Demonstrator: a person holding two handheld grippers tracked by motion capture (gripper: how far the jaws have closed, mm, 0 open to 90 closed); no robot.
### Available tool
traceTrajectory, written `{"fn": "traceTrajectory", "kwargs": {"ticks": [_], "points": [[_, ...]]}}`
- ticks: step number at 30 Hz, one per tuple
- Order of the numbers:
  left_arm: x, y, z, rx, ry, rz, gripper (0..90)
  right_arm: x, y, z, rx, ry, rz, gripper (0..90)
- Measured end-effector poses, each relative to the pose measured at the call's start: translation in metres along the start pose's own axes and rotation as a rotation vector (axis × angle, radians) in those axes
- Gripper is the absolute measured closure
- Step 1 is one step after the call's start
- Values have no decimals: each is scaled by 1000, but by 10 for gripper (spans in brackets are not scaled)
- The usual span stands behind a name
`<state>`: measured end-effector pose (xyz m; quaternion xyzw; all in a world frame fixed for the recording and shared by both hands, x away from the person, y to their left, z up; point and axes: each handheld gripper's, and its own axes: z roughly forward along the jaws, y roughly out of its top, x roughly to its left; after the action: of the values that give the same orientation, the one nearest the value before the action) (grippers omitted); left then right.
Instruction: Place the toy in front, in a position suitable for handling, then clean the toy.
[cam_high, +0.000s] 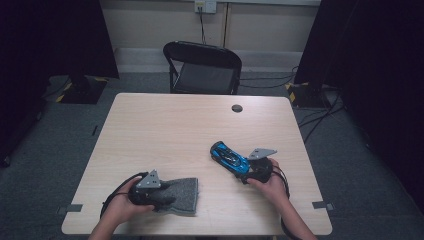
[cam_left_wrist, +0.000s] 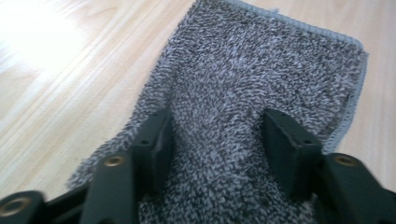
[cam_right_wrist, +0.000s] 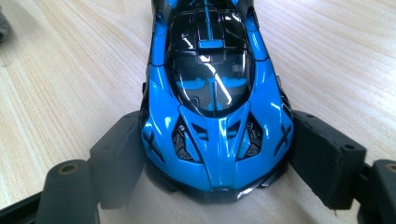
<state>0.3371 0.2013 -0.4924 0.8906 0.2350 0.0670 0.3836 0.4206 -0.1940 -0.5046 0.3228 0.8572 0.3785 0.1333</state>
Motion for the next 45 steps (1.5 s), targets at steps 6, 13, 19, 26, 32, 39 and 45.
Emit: {"fn": "traceTrajectory", "kwargs": {"ticks": [6,13,19,26,32,39,45], "points": [[-1,7,4,10,58,-65,570,0,0,0,0,-2,2,228],[-2,14,13,-13,140,-91,591,0,0,0,0,-2,3,228],[4,13,18,-59,100,-93,497,0,0,0,0,-2,3,227],[8,13,10,-88,58,-21,424,0,0,0,0,-2,3,227],[13,7,6,-75,50,-8,337,0,0,0,0,-2,3,227],[11,3,13,-65,41,-26,325,0,0,0,0,-2,3,227],[10,4,12,-63,41,-29,408,0,0,0,0,-2,4,228]]}}
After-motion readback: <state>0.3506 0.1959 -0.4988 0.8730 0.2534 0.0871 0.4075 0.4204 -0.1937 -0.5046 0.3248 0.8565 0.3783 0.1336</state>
